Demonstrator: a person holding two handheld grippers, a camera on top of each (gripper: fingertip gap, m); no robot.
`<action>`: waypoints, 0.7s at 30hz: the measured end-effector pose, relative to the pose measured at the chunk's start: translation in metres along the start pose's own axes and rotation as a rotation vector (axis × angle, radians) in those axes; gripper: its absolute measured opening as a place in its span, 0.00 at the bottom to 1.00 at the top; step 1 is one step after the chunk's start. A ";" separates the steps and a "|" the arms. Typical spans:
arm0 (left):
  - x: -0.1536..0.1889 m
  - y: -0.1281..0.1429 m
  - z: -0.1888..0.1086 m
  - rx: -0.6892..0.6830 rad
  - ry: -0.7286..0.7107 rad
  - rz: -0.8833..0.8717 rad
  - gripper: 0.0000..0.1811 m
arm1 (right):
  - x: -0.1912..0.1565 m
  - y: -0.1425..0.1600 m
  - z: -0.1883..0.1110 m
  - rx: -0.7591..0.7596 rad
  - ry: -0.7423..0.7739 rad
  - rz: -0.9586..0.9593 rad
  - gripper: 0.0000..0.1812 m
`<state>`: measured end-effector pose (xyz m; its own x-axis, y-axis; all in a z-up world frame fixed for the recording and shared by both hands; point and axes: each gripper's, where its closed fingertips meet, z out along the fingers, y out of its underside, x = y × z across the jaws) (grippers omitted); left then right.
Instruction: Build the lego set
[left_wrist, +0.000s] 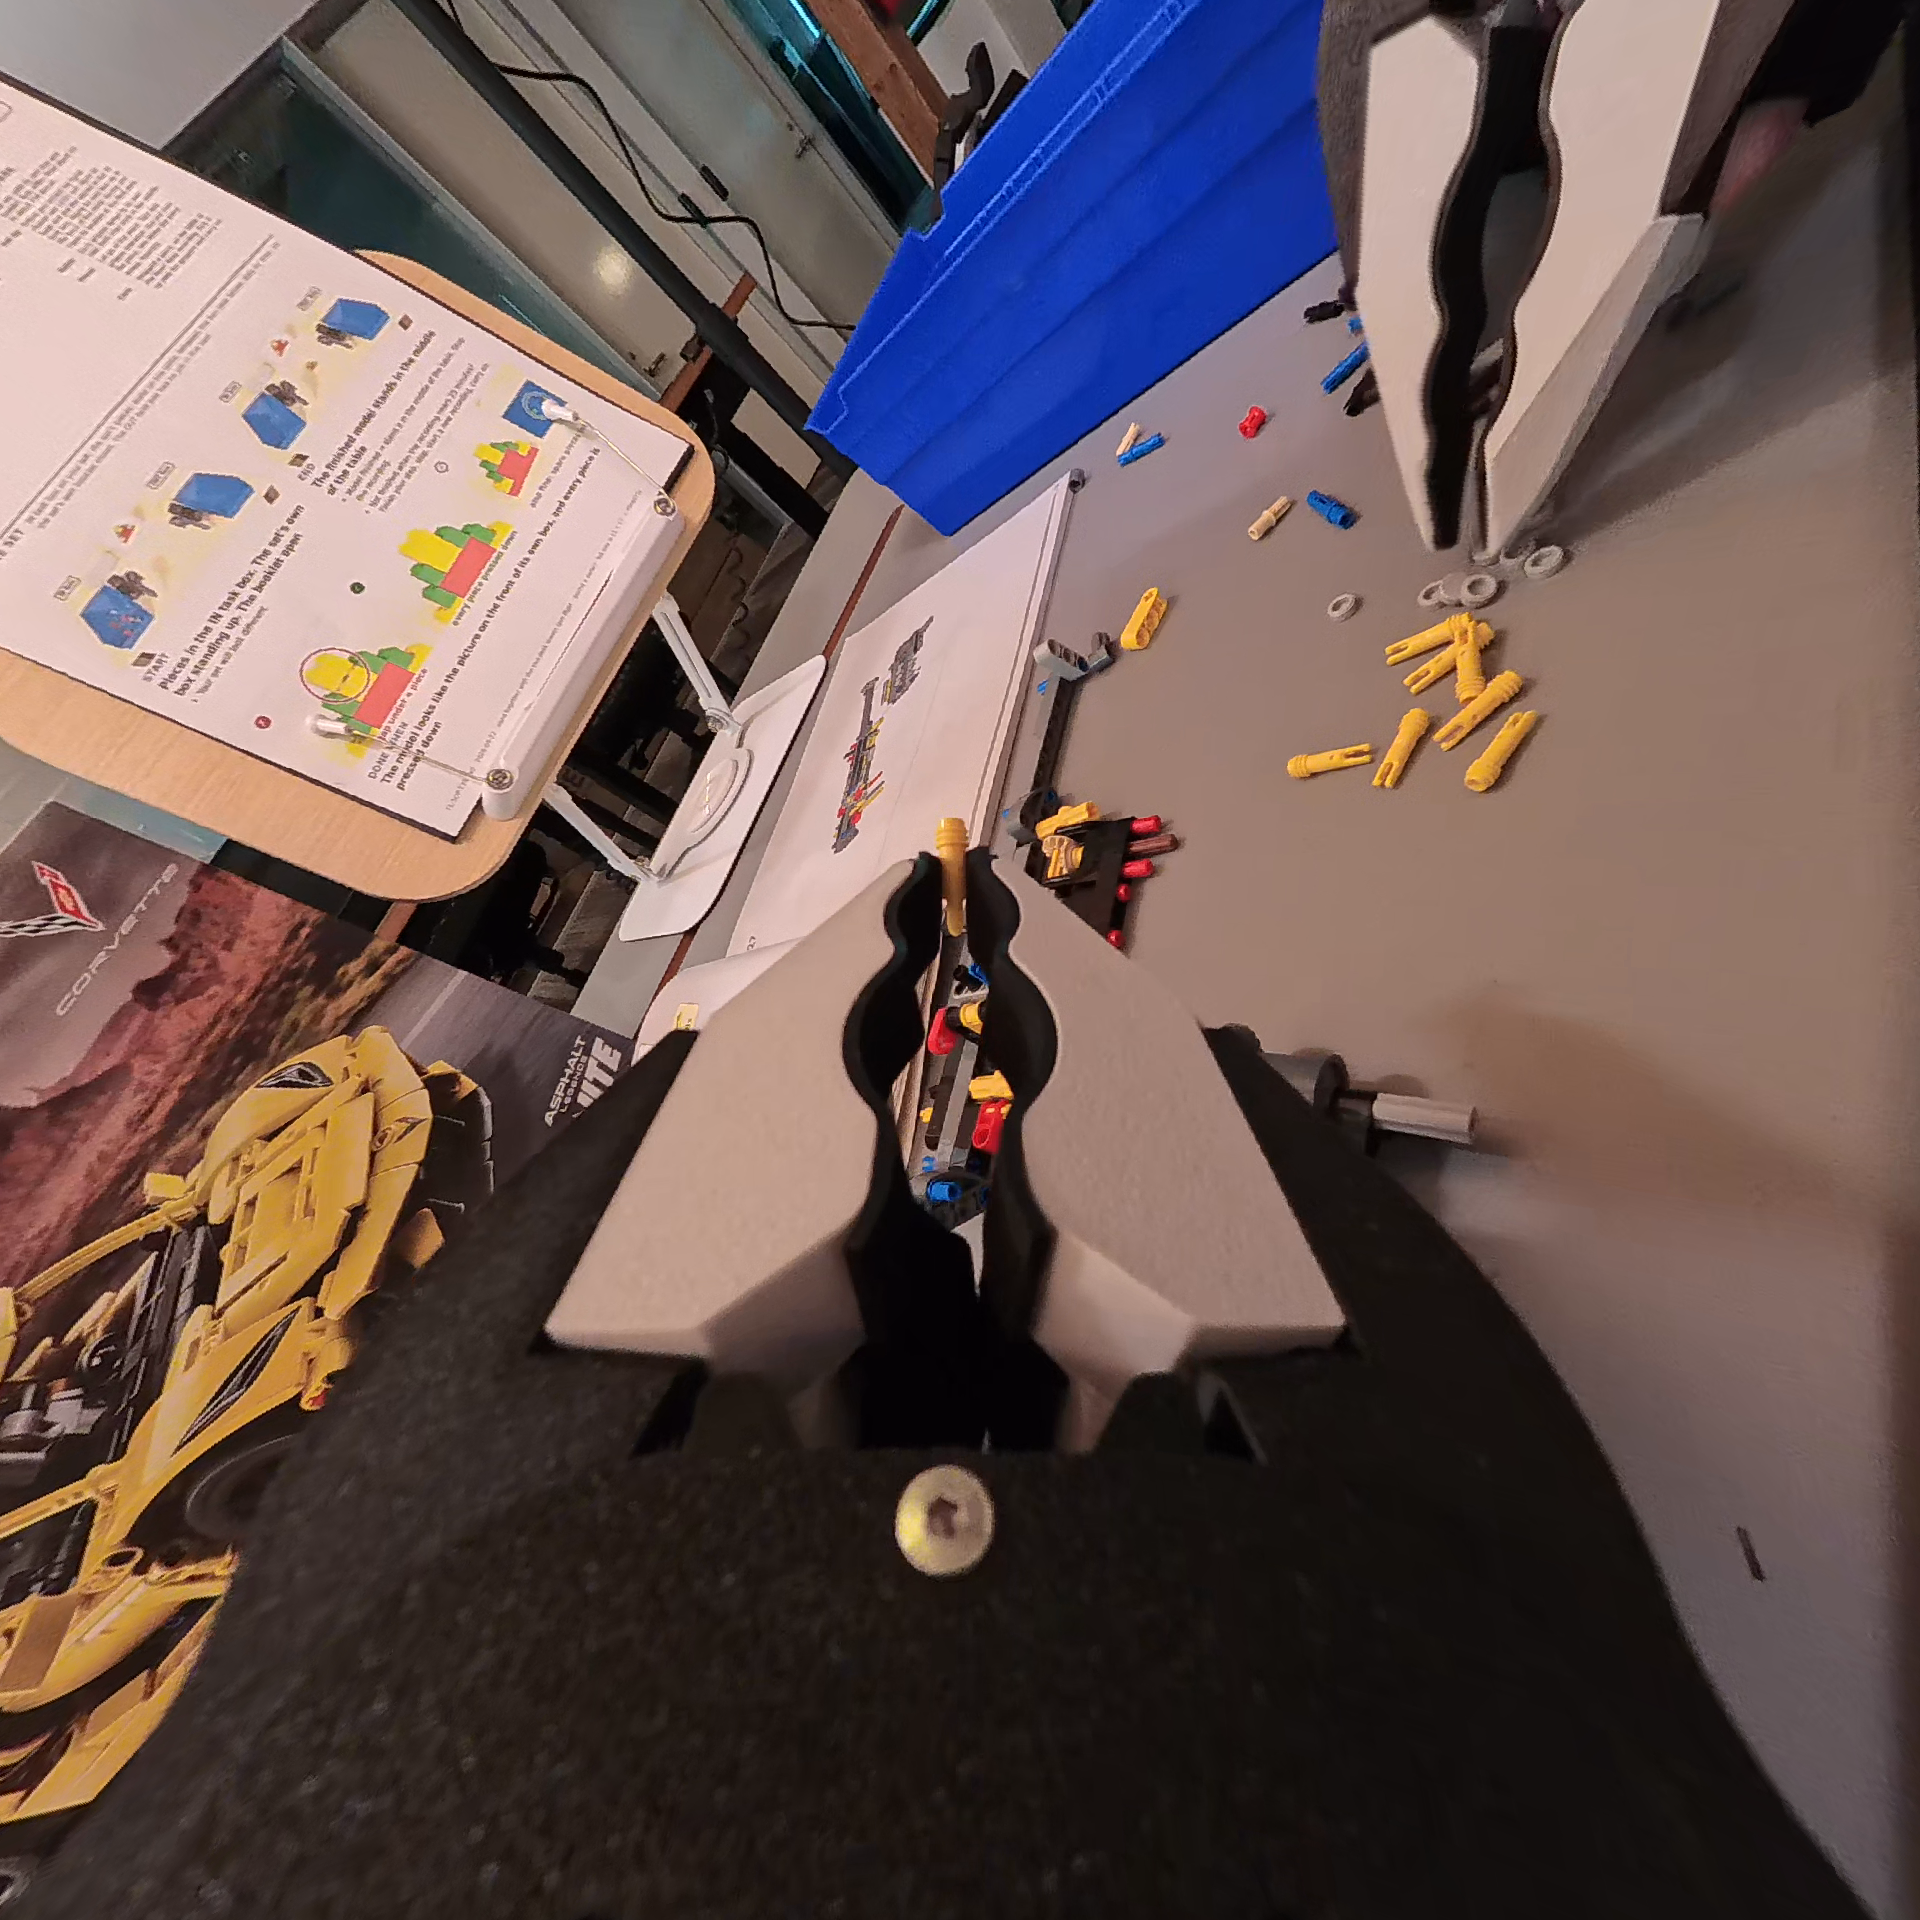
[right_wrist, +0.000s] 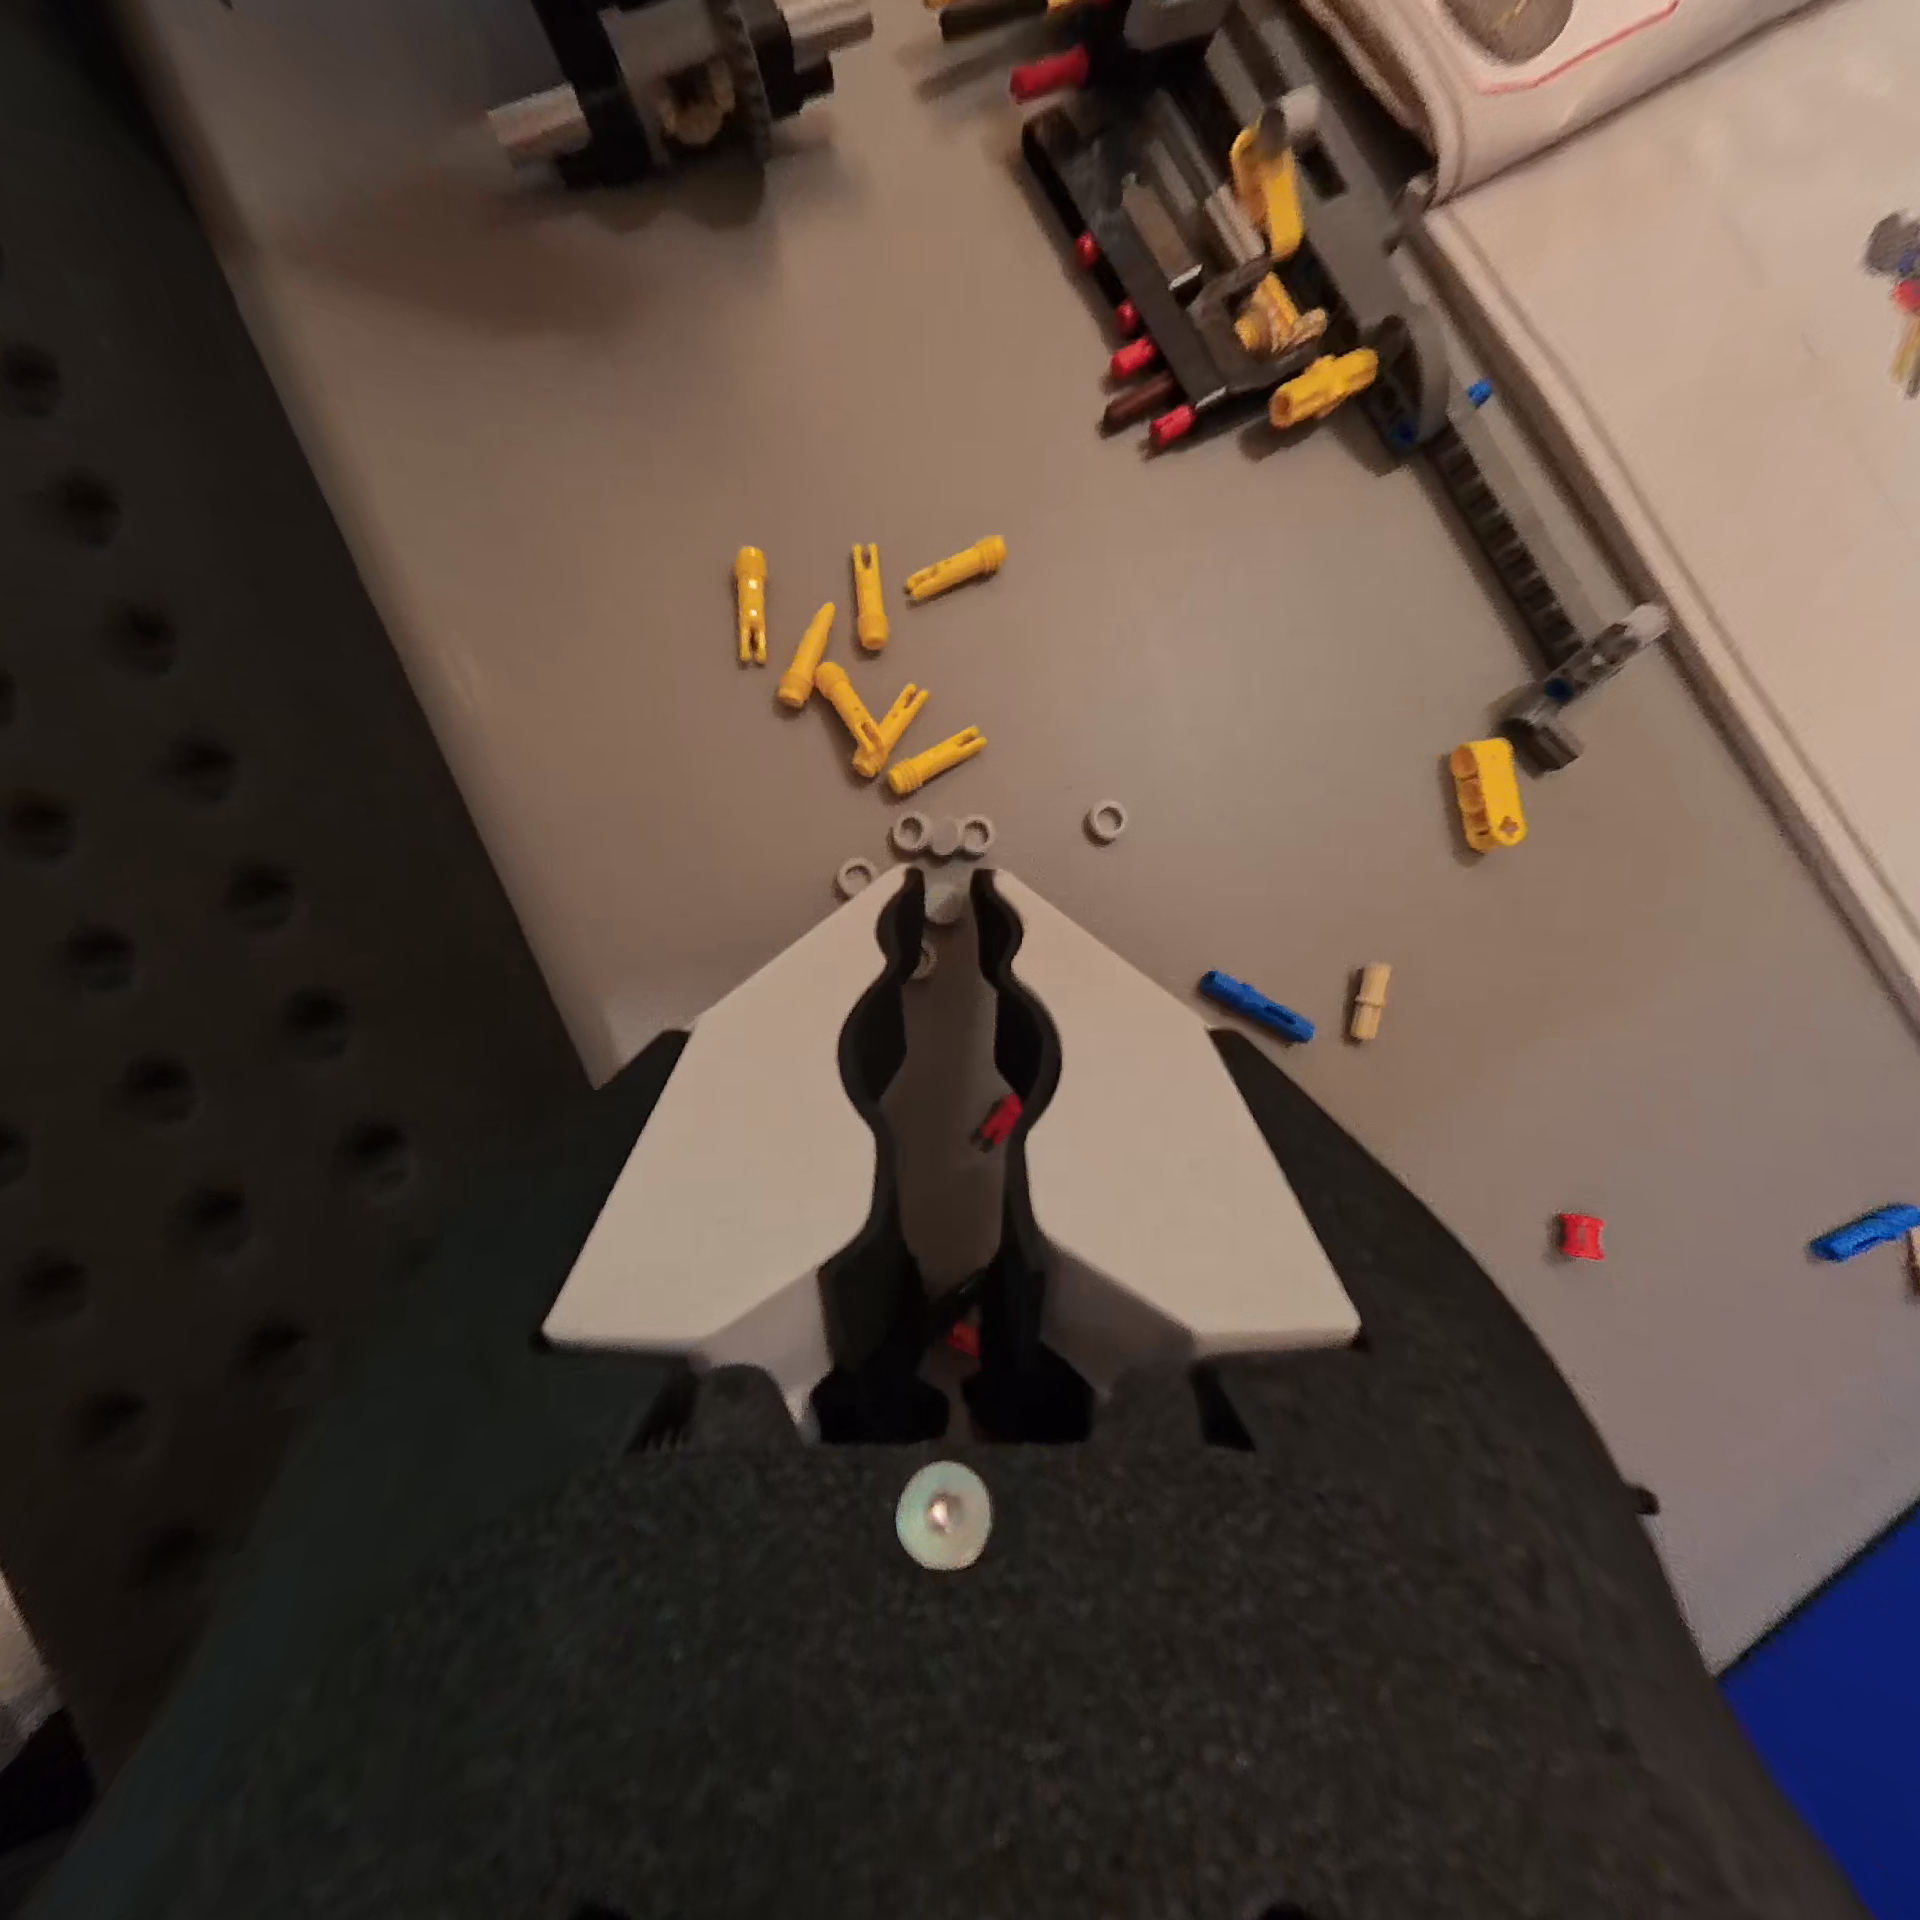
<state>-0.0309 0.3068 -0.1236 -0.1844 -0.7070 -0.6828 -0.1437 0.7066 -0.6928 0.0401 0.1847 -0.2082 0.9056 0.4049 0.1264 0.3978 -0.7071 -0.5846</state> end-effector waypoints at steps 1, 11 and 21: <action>0.000 0.000 0.000 0.000 0.001 0.001 0.02 | -0.001 0.002 0.001 -0.010 -0.010 0.010 0.05; 0.001 0.000 0.000 0.001 0.002 0.006 0.02 | 0.003 0.007 -0.005 0.007 -0.033 0.050 0.05; 0.001 0.000 0.000 -0.001 0.004 0.009 0.02 | 0.004 0.004 -0.002 0.024 -0.039 0.075 0.06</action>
<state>-0.0311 0.3061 -0.1248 -0.1895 -0.7007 -0.6879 -0.1427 0.7128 -0.6867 0.0459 0.1830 -0.2085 0.9260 0.3741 0.0511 0.3255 -0.7222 -0.6103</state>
